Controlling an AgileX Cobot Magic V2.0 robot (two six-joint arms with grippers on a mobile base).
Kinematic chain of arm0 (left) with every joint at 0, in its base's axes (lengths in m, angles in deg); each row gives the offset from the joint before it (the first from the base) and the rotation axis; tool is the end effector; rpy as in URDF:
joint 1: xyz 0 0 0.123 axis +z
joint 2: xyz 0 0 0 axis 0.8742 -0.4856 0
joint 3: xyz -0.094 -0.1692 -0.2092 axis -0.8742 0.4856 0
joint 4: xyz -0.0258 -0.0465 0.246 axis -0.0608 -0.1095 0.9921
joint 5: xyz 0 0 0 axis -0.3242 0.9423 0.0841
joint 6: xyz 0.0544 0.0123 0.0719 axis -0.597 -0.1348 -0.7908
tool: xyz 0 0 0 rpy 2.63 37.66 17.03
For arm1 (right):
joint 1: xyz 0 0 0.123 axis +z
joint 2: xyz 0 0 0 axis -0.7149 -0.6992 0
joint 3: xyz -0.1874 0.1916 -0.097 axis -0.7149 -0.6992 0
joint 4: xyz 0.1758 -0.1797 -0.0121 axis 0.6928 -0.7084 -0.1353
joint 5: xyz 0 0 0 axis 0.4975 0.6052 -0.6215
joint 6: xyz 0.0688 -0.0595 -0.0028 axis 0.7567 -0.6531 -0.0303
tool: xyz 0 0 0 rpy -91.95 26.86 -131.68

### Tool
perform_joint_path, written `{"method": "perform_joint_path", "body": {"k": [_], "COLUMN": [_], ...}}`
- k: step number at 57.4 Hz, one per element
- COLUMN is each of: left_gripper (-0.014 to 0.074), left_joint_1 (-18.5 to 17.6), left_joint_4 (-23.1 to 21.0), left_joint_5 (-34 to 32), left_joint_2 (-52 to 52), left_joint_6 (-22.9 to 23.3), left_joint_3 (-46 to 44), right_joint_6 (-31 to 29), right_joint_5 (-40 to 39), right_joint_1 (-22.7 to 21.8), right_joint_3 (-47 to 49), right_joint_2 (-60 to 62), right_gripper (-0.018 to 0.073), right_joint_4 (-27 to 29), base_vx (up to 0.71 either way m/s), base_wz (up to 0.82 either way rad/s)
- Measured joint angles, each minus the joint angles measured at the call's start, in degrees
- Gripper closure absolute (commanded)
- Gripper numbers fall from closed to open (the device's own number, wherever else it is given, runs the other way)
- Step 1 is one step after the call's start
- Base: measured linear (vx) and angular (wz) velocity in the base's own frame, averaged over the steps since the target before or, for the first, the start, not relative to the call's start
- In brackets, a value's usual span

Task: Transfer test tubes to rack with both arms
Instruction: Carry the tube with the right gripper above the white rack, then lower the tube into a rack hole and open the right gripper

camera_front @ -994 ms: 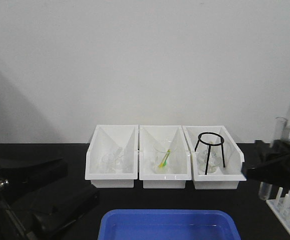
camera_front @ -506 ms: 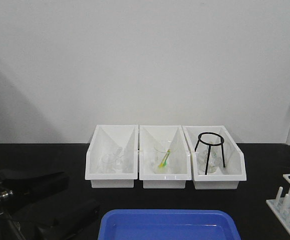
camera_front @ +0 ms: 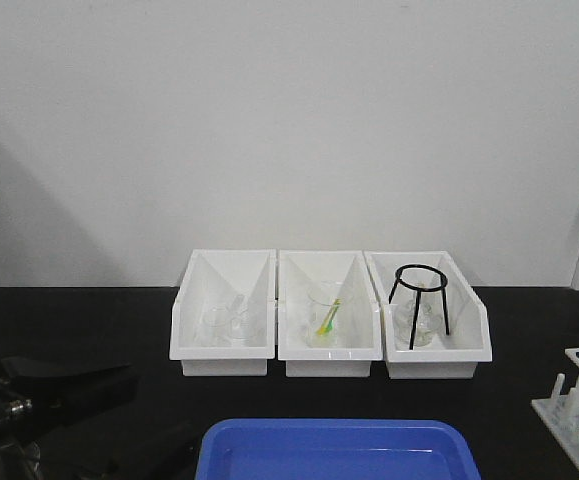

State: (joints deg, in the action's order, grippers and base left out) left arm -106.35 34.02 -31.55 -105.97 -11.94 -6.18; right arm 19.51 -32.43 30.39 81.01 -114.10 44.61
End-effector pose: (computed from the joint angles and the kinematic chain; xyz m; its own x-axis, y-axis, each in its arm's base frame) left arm 0.1329 -0.1384 0.3555 -0.1741 0.1625 -0.9712 0.7290 0.6843 -0.0161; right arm 0.3030 -0.0887 0.2584 -0.0187 -0.0087 -0.9998 0.3246 0.9457 -0.0143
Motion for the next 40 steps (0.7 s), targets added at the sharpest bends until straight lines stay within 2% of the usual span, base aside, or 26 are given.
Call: {"method": "perform_joint_path", "body": {"k": [40], "left_gripper": [0.0098], "left_joint_1": [0.0], "left_joint_4": [0.0], "left_joint_5": [-0.64], "left_joint_2": [0.0], "left_joint_6": [0.0], "left_joint_3": [0.0], "right_joint_6": [0.0], "right_joint_5": [-8.16], "right_joint_1": [0.0], "right_joint_3": [0.12], "right_joint_2": [-4.92], "right_gripper": [0.0564], "right_joint_4": [-0.13], "base_vx": [0.0], "base_wz": [0.0]}}
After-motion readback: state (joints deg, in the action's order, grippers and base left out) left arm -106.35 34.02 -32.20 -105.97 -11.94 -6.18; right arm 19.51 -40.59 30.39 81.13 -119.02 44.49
